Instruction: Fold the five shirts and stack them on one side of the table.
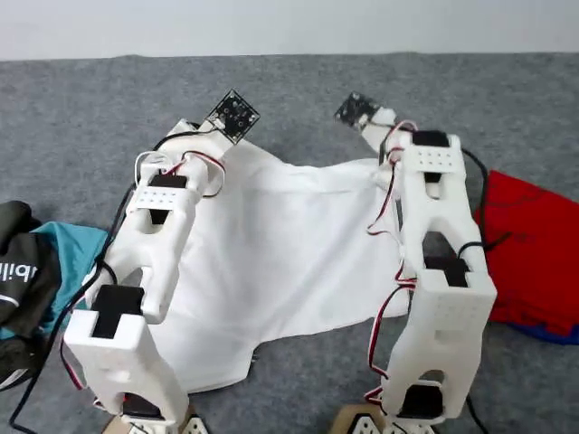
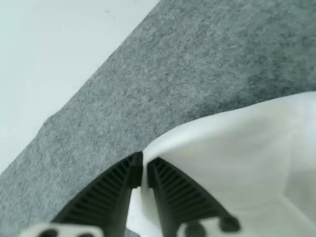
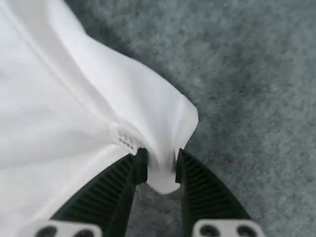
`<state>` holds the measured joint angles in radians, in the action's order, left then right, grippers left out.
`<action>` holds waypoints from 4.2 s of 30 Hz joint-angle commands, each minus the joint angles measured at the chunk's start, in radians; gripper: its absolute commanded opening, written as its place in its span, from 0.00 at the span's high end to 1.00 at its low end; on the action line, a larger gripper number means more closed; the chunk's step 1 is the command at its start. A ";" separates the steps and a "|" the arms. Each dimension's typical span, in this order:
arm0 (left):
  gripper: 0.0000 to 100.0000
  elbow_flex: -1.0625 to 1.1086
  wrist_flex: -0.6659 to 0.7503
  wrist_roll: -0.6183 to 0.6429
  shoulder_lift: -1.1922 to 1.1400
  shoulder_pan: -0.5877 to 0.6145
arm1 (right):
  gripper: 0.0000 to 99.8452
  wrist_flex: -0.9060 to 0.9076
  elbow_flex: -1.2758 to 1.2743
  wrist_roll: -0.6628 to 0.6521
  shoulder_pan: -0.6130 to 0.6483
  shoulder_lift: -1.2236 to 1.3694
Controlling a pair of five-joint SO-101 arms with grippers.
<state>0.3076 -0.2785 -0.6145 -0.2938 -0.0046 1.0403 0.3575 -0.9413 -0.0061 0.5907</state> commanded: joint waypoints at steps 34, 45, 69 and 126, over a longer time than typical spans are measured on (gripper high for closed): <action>1.00 -0.044 -0.005 -0.009 0.014 -0.021 | 0.91 0.182 0.241 -0.014 0.056 0.153; 1.00 -0.050 -0.005 -0.011 0.204 0.000 | 0.93 0.303 0.474 -0.037 0.042 0.108; 1.00 -0.022 -0.005 -0.011 0.106 -0.018 | 0.81 0.427 0.554 0.071 0.084 0.315; 1.00 -0.001 -0.091 -0.012 0.192 -0.020 | 0.80 0.654 1.119 0.109 0.168 0.641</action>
<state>0.3046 -0.3659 -0.6206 -0.1158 -0.0184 1.7139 1.4638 -0.8462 0.1519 1.2306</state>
